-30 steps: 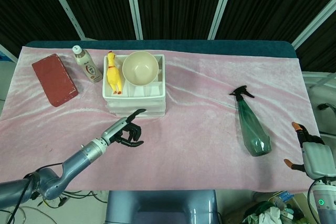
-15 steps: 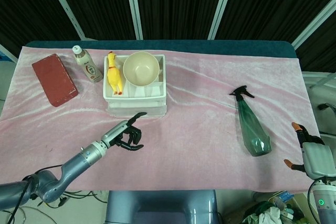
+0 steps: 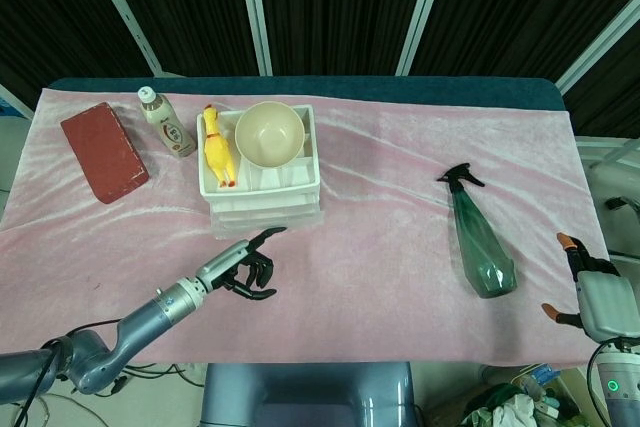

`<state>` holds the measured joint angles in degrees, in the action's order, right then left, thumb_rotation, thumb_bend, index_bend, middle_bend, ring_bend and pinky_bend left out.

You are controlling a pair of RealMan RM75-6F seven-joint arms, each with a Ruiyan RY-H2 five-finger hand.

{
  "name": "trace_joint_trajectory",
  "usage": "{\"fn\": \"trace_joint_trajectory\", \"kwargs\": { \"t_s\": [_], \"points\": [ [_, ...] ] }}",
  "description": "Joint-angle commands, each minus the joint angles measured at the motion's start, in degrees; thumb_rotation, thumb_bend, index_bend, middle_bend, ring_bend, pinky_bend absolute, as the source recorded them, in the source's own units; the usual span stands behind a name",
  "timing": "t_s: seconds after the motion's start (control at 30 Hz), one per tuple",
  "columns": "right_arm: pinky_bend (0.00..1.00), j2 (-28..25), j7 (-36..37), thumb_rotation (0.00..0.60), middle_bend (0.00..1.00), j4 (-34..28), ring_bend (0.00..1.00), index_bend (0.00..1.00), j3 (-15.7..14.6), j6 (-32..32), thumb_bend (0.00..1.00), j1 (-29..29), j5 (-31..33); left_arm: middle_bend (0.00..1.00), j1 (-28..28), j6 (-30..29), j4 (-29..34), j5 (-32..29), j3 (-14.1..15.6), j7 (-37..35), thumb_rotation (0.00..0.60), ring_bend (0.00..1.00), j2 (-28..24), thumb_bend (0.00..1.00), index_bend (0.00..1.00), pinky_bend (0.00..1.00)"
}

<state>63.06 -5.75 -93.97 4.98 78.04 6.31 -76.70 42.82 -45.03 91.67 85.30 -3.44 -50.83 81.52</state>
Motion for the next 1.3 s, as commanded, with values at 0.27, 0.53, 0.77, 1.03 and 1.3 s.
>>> {"fn": "trace_joint_trajectory", "kwargs": {
  "t_s": [0.27,0.53,0.77,1.03,1.3],
  "points": [
    [0.24,0.1,-0.1,0.6,0.1,0.0,0.28,0.07,0.0,0.0,0.0,0.0,-0.1,0.69,-0.2,-1.4,1.2,1.5,1.3,0.9,0.6,0.61,-0.3,0.27,0.0,0.69],
    [0.24,0.2,-0.3,0.6,0.1,0.0,0.28,0.07,-0.1,-0.3,0.0,0.1,0.1,0.69,-0.7,-2.5,2.0,2.6,2.9,1.8,0.6,0.61,-0.4,0.27,0.0,0.69],
    [0.24,0.2,-0.4,0.6,0.1,0.0,0.28,0.07,0.0,-0.3,0.0,0.1,0.1,0.69,-1.0,-3.4,2.2,3.0,3.5,2.5,0.6,0.61,-0.1,0.27,0.0,0.69],
    [0.24,0.2,-0.6,0.6,0.1,0.0,0.28,0.07,-0.1,-0.6,0.0,0.3,0.4,0.69,-1.2,-4.5,3.2,4.3,4.5,2.5,0.6,0.61,-0.5,0.27,0.0,0.69],
    [0.24,0.2,-0.7,0.6,0.1,-0.2,0.28,0.07,0.0,-0.5,0.0,0.2,0.6,0.69,-1.0,-4.1,3.3,4.3,5.2,2.7,0.6,0.61,-0.3,0.27,0.0,0.69]
  ]
}}
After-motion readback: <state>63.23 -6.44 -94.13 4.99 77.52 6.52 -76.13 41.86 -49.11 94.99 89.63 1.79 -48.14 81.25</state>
